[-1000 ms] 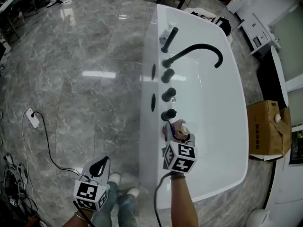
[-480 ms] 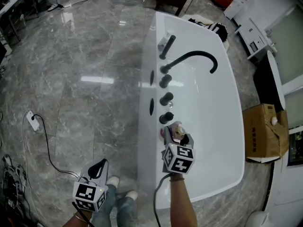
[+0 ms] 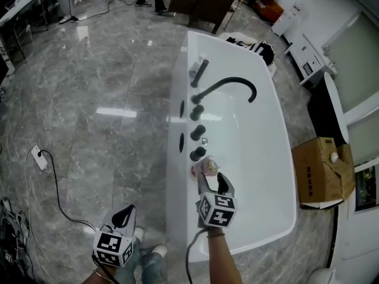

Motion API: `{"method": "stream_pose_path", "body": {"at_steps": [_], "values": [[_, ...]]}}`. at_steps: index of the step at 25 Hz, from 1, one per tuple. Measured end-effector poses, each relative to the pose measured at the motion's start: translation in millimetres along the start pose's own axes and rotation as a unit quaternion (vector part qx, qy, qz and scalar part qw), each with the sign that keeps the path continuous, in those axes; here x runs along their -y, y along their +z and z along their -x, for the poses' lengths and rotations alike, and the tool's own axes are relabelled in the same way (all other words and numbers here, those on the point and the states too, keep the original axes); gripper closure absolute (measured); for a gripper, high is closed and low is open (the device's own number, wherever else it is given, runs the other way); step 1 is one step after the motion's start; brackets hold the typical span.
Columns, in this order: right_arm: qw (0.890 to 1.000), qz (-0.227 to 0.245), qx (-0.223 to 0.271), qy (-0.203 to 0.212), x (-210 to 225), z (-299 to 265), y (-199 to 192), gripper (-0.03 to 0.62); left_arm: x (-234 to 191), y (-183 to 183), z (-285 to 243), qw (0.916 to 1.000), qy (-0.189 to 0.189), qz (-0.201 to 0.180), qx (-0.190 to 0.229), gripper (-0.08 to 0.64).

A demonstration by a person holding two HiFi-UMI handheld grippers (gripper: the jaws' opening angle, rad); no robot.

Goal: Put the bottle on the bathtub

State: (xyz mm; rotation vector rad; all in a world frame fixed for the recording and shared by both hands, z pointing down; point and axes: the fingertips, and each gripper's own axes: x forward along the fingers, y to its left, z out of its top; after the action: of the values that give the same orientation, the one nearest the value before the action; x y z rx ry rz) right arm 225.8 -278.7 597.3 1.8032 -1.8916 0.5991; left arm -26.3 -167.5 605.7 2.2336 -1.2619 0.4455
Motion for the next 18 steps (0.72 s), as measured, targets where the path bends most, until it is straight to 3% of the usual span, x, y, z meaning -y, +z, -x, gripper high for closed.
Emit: {"method": "stream_pose_path", "body": {"at_steps": [8, 14, 18], "values": [[0.999, -0.045, 0.005, 0.012, 4, 71, 14, 0.331, 27, 39, 32, 0.9996, 0.0, -0.015, 0.023, 0.551], [0.997, -0.064, 0.043, 0.007, 16, 144, 32, 0.331, 62, 82, 54, 0.9976, -0.014, -0.036, 0.057, 0.551], [0.993, -0.09, 0.078, -0.011, 28, 199, 41, 0.393, 90, 110, 73, 0.9957, -0.026, -0.039, 0.08, 0.551]]}}
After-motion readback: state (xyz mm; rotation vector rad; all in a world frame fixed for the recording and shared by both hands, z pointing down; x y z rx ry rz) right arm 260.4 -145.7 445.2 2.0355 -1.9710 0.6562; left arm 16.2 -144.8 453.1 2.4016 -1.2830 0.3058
